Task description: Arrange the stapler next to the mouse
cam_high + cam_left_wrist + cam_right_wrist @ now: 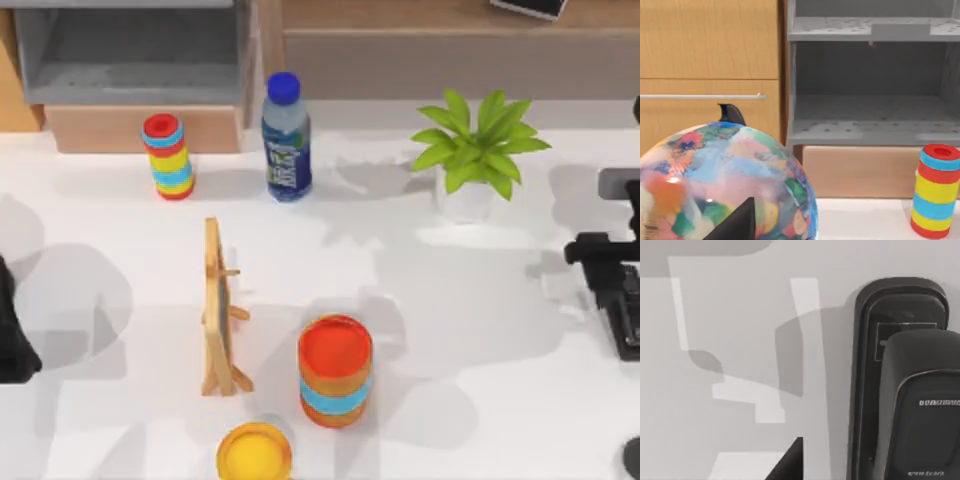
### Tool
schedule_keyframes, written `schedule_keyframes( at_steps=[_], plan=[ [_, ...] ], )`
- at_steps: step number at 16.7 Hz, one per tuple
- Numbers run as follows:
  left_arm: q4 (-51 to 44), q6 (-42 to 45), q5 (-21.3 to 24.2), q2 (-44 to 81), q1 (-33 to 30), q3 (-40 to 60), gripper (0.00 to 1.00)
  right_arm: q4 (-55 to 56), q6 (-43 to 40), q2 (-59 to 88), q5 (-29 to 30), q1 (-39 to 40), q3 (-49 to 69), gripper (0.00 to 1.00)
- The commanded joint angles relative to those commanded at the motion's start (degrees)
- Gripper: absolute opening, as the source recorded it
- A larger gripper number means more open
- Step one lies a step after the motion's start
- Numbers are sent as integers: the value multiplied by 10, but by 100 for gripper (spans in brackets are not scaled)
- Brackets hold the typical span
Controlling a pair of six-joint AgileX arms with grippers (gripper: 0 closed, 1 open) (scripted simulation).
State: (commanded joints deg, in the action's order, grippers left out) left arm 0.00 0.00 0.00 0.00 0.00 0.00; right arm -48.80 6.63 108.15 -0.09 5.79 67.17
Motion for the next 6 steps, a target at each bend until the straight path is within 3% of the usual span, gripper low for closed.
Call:
schedule_keyframes(
  at_steps=[6],
  plan=[
    [0,0,0,0,0,0,100,0,0,0,0,0,0,100]
  ],
)
